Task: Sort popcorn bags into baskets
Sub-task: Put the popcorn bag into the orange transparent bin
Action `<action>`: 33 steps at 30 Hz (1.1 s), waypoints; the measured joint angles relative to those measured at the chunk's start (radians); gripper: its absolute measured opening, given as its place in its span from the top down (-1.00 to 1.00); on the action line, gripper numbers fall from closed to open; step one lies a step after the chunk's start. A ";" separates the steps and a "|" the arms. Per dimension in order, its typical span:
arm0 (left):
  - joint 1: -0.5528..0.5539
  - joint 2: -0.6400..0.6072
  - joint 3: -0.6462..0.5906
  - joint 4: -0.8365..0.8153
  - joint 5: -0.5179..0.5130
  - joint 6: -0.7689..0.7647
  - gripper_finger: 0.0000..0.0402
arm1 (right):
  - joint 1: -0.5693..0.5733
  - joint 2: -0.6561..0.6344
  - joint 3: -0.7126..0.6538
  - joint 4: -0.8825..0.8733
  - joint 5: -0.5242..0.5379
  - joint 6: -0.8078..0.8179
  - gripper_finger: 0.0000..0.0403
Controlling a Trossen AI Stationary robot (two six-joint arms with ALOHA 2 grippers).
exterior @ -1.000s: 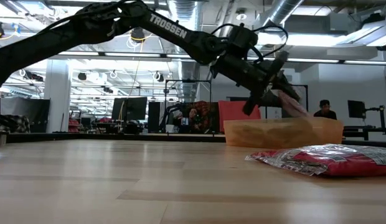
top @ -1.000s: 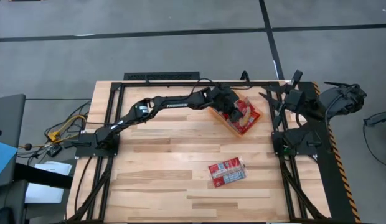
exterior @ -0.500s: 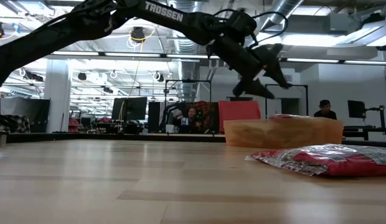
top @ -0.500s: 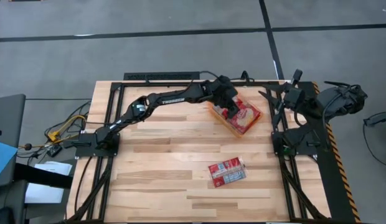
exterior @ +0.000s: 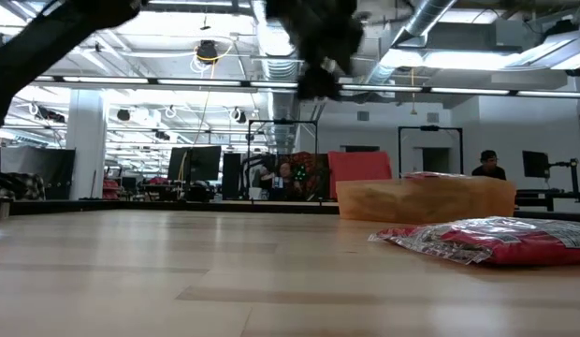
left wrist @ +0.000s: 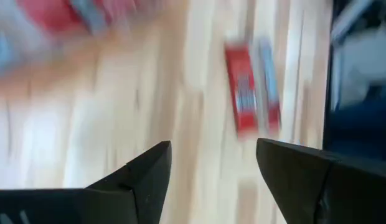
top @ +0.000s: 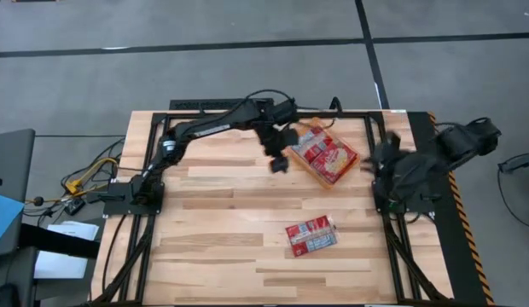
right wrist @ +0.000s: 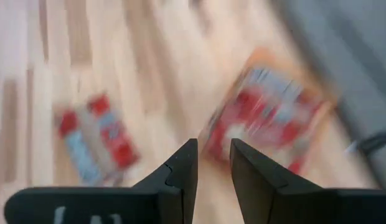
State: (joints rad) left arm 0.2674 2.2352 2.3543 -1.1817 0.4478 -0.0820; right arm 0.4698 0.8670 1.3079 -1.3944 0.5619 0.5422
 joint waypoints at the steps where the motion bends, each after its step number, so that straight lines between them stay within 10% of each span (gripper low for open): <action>1: -0.013 -0.021 0.000 -0.071 -0.025 0.015 -0.10 | 0.011 0.000 -0.041 -0.010 -0.040 0.051 0.41; 11: -0.245 -0.109 -0.001 -0.246 -0.279 0.040 -0.10 | 0.232 0.042 -0.541 0.510 -0.132 0.163 0.41; 18: -0.352 -0.129 -0.150 -0.204 -0.295 -0.019 -0.10 | 0.304 0.266 -0.656 0.768 -0.119 0.110 0.41; 26: -0.507 -0.381 -0.620 0.114 -0.325 -0.259 -0.10 | 0.302 0.573 -0.593 1.040 -0.176 -0.104 0.40; 33: -0.659 -0.676 -1.062 0.485 -0.599 -0.700 -0.10 | 0.300 0.738 -0.461 1.031 -0.171 -0.167 0.07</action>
State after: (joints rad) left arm -0.3913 1.5592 1.2923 -0.6966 -0.1508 -0.7818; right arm 0.7696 1.6051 0.8471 -0.3638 0.3912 0.3756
